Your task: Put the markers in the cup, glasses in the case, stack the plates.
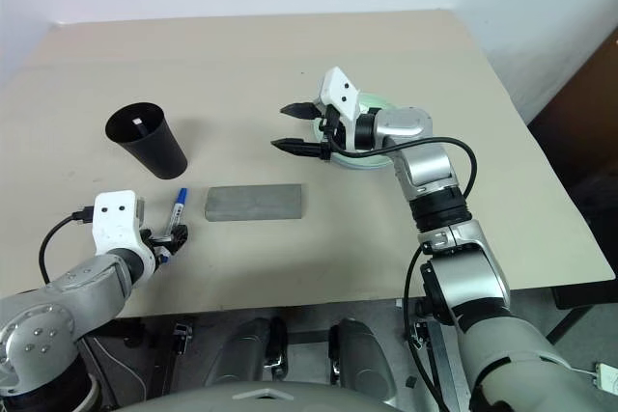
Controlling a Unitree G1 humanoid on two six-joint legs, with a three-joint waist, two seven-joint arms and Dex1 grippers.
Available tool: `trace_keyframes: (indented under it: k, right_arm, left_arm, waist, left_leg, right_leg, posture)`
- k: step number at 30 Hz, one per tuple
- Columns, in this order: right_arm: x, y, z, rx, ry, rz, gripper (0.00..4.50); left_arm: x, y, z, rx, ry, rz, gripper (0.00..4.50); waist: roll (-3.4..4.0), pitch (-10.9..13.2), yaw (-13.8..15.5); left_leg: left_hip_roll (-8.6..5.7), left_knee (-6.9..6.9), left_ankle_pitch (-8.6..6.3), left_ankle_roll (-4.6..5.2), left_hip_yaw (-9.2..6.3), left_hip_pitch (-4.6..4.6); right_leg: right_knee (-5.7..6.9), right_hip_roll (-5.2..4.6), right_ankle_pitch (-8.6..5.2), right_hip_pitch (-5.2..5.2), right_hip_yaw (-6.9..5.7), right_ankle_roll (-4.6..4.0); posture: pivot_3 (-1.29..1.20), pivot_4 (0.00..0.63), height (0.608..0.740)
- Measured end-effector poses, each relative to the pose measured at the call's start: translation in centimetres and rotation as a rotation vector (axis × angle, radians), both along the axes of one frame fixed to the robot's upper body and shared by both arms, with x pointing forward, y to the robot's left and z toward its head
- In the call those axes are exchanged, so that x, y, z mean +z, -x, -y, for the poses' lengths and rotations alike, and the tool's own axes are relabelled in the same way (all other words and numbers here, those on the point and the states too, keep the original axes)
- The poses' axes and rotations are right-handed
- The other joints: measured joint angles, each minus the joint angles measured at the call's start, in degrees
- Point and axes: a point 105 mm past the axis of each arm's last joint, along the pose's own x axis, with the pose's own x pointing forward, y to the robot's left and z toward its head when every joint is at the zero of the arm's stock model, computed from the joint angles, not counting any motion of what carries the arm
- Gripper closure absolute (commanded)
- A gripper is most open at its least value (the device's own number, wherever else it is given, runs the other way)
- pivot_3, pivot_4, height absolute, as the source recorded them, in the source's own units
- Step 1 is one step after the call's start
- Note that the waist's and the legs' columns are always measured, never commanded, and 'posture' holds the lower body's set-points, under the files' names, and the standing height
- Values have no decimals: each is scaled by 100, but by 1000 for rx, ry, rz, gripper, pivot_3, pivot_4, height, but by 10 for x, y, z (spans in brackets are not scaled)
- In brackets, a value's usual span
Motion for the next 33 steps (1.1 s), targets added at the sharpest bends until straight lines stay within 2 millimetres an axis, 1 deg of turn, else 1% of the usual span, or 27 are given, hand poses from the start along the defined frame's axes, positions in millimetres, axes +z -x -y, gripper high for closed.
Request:
trace_keyframes:
  k: [1, 4, 8, 9, 16, 19, 24, 28, 30, 33]
  right_arm:
    - [-1, 0, 0, -3, 0, -3, 1196]
    - [-2, -2, 1, -14, -2, -4, 1196]
    - [-2, -1, -1, -12, -8, -5, 1196]
    - [-2, -1, -2, -13, -9, -5, 1196]
    - [-1, -2, -4, -20, -18, -4, 1196]
    - [-1, -2, -4, -22, -19, -4, 1196]
    - [-1, -2, -4, -19, -18, -5, 1196]
    - [-1, -2, -3, -16, -15, -5, 1196]
    - [-2, -1, -3, -12, -14, -7, 1196]
    - [-2, -1, -3, -8, -13, -7, 1196]
  left_arm:
    - [0, 0, 1, 9, 18, 1, 1556]
    - [-1, -4, -3, 115, 95, 15, 2574]
    - [0, -5, -12, 134, 68, -11, 4021]
    - [0, -5, -12, 128, 62, -16, 4219]
    - [1, -6, -14, 112, 45, -47, 4221]
    - [4, -8, -16, 51, -4, -72, 4221]
    - [10, -13, -19, -35, -38, -103, 4221]
    - [16, -14, -20, -112, -76, -124, 4221]
    - [19, -15, -18, -148, -90, -125, 4221]
    - [25, -19, -5, -229, -61, -105, 4221]
  waist:
    - [1, 0, 2]
    - [8, -2, 41]
    - [11, -4, 51]
    - [11, -4, 51]
    - [12, -4, 41]
    - [13, -4, 43]
    - [13, -3, 52]
    - [12, -2, 53]
    - [9, 1, 66]
    - [5, 4, 59]
  left_leg:
    - [0, -1, 0, 0, 0, 0]
    - [0, 3, 0, 1, -2, 5]
    - [-1, 3, 0, 0, -2, 16]
    - [-1, 4, 0, -1, -2, 17]
    - [0, 0, -5, -20, -2, 22]
    - [-1, -2, -5, -23, -2, 21]
    - [0, -3, -2, -30, -5, 20]
    - [-2, -4, -3, -31, -6, -5]
    - [-3, -6, -3, -31, -7, -19]
    - [-5, -14, -3, -30, -6, -29]
  right_leg:
    - [0, 0, 0, 0, 0, 0]
    - [0, 0, 0, 7, -1, 1]
    - [2, 0, 0, 18, -1, 2]
    - [2, 0, 0, 19, -1, 2]
    - [2, 0, 0, 20, -1, 2]
    - [2, 0, 0, 18, 0, 1]
    - [2, -1, 0, 15, -2, -1]
    - [-5, -5, 0, -6, -2, -2]
    - [-10, -8, 0, -18, -2, -3]
    - [-28, -10, 0, -21, -2, -3]
  posture:
    - [0, 150, 715]
    - [0, 150, 715]
    - [0, 150, 715]
    - [0, 150, 715]
    - [0, 150, 715]
    - [0, 150, 715]
    - [0, 150, 715]
    - [0, 150, 715]
    - [0, 150, 715]
    - [0, 150, 715]
